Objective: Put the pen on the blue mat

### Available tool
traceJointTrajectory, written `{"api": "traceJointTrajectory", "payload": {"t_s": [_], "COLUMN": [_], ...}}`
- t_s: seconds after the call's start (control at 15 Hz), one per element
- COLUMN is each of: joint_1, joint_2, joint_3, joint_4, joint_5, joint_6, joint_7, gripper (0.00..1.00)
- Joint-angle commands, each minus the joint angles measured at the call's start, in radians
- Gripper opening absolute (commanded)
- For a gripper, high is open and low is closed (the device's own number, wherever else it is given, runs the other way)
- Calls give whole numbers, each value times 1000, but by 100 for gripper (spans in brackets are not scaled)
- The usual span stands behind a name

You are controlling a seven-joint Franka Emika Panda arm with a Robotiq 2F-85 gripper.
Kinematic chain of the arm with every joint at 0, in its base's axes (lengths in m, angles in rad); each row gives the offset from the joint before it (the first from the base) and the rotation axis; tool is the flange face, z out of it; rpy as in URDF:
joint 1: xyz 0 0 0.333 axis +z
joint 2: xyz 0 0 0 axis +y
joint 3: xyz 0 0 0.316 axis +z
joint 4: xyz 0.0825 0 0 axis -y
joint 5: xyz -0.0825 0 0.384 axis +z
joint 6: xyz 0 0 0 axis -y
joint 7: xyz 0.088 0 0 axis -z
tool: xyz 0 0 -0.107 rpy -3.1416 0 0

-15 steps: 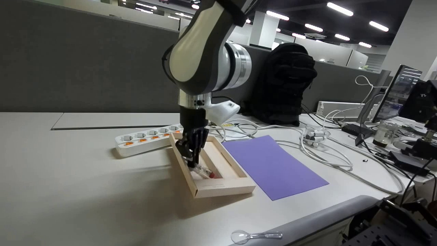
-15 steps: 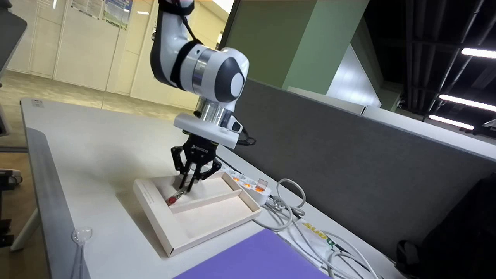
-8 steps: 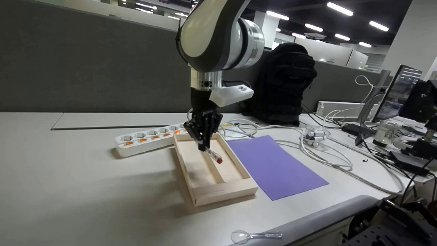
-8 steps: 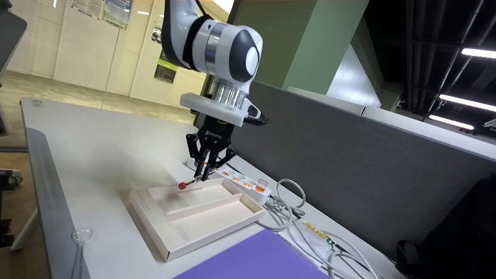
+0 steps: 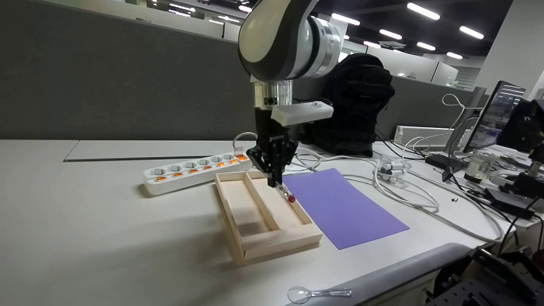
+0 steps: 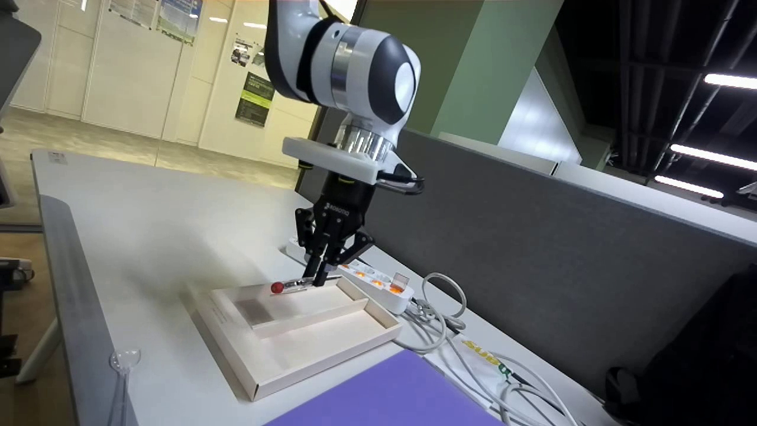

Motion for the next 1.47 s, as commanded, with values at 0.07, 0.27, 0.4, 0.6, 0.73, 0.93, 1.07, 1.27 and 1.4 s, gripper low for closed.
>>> {"api": "traceJointTrajectory", "payload": {"t_s": [0.07, 0.27, 0.4, 0.6, 0.73, 0.93, 1.07, 1.27, 1.4], "joint_1": [-48, -112, -152, -197, -222, -246, -254, -252, -252], "joint_2": [-154, -182, -169, -129, -91, -33, 4, 54, 87], "joint_3": [-55, -93, -102, -107, -106, -107, -111, -129, -141], "joint_4": [-87, -90, -77, -56, -47, -45, -45, -39, -30], "joint_5": [-11, 6, 46, 117, 178, 233, 241, 219, 218], "joint_6": [-2, 10, 10, 22, 38, 94, 152, 215, 247], "joint_7": [82, 50, 8, -41, -86, -122, -116, -80, -64], "gripper": [4, 4, 4, 4, 4, 4, 4, 4, 4]}}
